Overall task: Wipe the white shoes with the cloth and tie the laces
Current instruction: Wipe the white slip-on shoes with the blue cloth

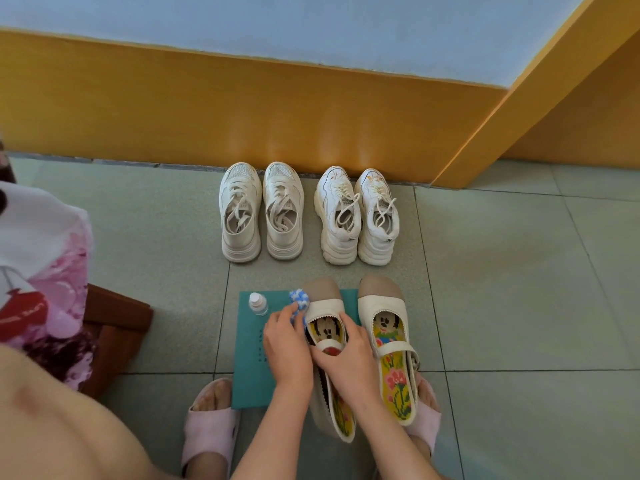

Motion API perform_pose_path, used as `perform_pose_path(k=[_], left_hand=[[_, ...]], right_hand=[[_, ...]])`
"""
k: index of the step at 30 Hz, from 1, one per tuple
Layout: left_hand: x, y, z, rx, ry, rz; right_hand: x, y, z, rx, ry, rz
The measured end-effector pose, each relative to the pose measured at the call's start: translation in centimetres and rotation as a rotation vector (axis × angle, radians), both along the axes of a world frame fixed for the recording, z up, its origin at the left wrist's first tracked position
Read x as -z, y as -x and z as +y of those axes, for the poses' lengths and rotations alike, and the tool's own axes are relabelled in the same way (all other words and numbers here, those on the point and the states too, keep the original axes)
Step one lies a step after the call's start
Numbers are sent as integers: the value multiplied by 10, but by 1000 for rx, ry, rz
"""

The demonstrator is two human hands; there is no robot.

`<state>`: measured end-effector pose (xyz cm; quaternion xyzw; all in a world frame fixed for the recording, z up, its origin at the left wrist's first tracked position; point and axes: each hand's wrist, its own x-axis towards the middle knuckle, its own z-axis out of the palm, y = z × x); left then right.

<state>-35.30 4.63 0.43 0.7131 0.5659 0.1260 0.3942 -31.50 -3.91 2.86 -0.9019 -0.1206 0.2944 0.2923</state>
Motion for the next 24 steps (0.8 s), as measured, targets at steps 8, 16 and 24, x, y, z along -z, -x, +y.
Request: perform_pose_path(k=[8,16,24], left_hand=[[1,17,-2,-159,239,-182],[-7,37,-10,-107,327,-212],[-9,57,-26,-77,394,-216]], right_hand=[[1,-3,-2,-21,-4,29],[-1,-6,-3,-36,-20,74],[-5,-7,-4,-46,-19,89]])
